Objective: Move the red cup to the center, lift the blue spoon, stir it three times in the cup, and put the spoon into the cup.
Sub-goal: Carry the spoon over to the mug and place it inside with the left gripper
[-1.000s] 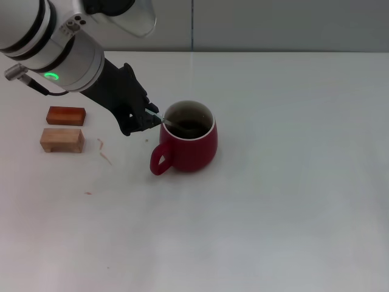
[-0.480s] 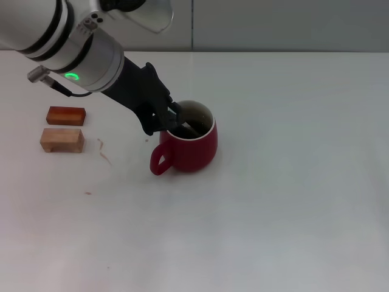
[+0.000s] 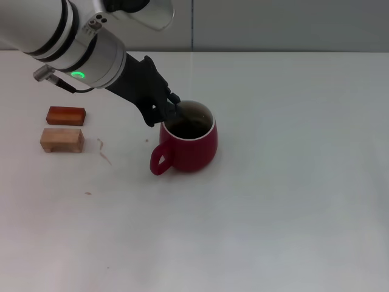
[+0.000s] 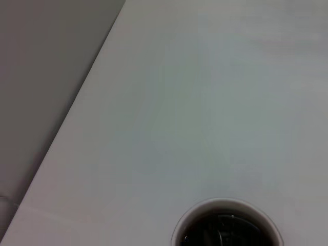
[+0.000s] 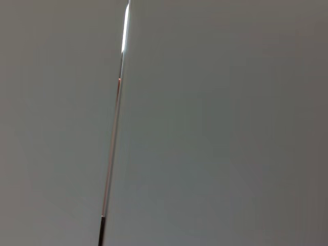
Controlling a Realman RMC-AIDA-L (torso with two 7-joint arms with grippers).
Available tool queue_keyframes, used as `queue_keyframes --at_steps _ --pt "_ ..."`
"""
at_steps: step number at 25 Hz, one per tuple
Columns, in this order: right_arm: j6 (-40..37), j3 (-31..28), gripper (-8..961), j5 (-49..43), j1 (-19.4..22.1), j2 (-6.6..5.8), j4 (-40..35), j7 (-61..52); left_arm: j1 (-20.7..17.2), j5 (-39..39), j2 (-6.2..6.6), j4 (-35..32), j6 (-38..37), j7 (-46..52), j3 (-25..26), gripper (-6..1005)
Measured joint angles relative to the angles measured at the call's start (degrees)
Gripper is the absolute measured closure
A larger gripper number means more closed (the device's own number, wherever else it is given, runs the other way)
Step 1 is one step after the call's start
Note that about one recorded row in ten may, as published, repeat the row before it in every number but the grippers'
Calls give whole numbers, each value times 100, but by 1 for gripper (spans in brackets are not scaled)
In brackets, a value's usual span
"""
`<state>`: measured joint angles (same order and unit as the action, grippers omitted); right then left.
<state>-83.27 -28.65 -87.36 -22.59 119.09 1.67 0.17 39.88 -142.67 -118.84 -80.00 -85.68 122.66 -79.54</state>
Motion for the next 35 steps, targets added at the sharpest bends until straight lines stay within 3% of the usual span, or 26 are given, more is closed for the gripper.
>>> queue_keyframes --at_steps 12,23,35 --pt "0 0 292 0 0 0 0 0 -77 -234 28 -176 -277 -31 51 856" --pt "3 0 292 0 0 0 0 0 -40 158 17 -288 -521 -53 52 856" --pt "4 0 291 0 0 0 0 0 -49 265 1 -154 39 -33 -57 856"
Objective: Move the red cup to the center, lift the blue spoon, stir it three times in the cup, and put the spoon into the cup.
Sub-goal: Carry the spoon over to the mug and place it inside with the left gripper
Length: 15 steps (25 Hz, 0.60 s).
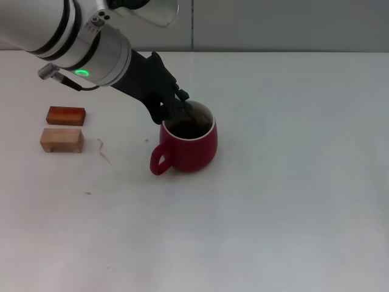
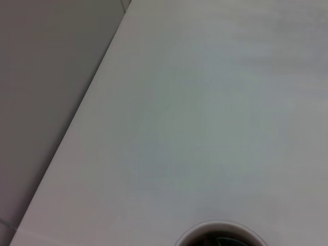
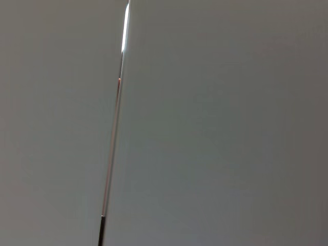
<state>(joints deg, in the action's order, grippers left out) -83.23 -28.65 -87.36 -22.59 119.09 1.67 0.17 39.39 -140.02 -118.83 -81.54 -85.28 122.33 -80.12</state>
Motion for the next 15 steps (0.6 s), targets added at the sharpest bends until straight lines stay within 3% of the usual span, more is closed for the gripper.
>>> queue_keyframes --at_steps 8,15 --pt "0 0 291 0 0 0 0 0 -75 -457 -1 12 226 40 -141 856" --pt "0 0 291 0 0 0 1 0 -151 -632 17 -150 -15 45 -161 857"
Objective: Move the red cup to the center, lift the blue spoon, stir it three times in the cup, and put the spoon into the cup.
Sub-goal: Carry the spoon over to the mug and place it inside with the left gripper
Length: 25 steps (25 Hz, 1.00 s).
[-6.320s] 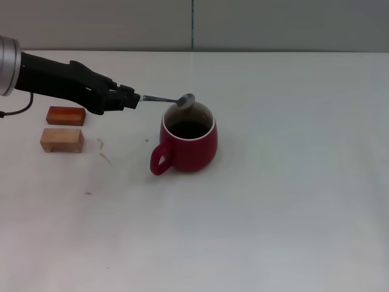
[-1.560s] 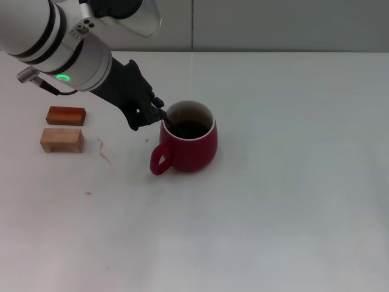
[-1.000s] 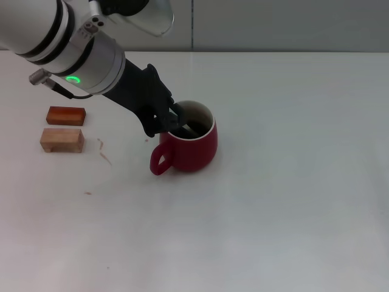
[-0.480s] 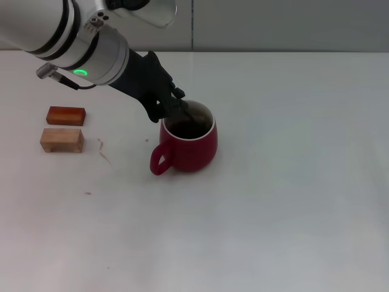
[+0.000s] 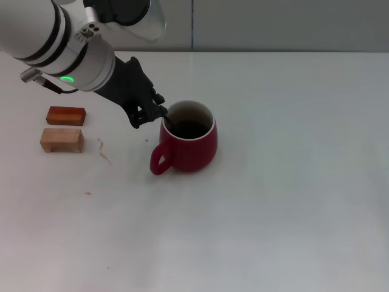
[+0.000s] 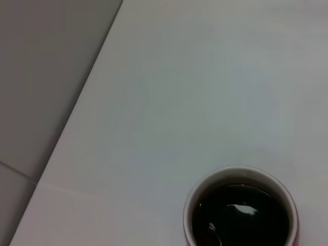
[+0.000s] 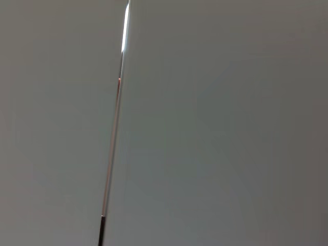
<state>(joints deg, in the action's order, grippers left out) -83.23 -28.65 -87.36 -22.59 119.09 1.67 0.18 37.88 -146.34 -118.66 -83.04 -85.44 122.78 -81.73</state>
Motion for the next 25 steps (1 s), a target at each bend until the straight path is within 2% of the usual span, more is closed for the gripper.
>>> queue_keyframes --at_steps 7,14,25 --pt "0 0 291 0 -4 0 0 0 -35 29 8 -219 -392 -9 -6 857" --pt "0 -1 290 0 -9 0 8 -2 -24 431 2 -260 -457 -55 12 857" --pt "0 0 291 0 0 -9 88 -1 -55 543 -19 190 359 -42 -243 857"
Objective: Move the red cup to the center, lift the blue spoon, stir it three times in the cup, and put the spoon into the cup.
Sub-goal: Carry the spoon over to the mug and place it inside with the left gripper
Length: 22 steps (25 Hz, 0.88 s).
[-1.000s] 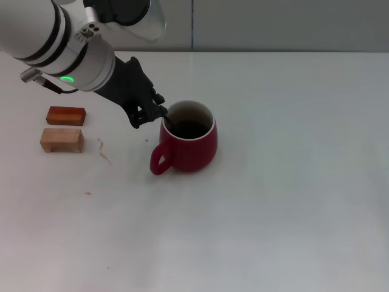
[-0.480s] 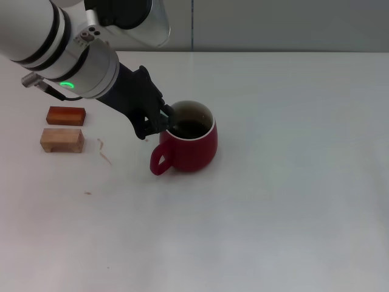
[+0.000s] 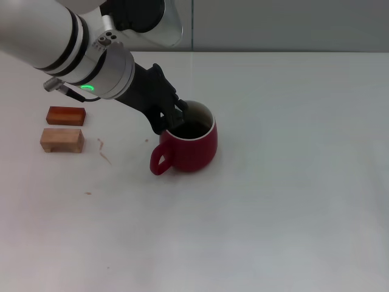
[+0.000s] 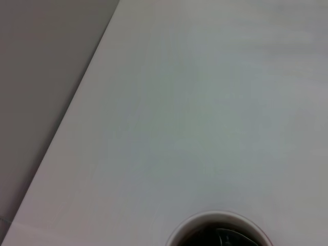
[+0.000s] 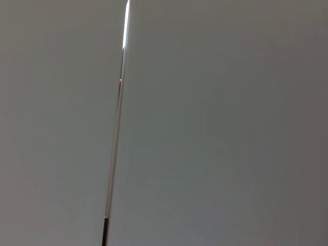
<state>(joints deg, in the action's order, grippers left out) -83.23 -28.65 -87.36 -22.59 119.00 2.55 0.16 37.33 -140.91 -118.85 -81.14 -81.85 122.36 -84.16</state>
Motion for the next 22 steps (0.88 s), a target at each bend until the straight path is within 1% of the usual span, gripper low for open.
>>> queue_keyframes --at_steps 3,8,16,22 --pt "-3 0 291 0 0 0 0 0 -18 -2 5 37 138 23 6 857" --pt "-6 0 290 0 1 0 0 0 -41 -60 23 8 163 33 51 857" --pt "-10 0 292 0 1 0 0 0 -66 -319 33 -76 55 60 67 857" --pt "-10 0 291 0 -13 -6 -1 1 -132 -360 46 -245 -136 102 88 856"
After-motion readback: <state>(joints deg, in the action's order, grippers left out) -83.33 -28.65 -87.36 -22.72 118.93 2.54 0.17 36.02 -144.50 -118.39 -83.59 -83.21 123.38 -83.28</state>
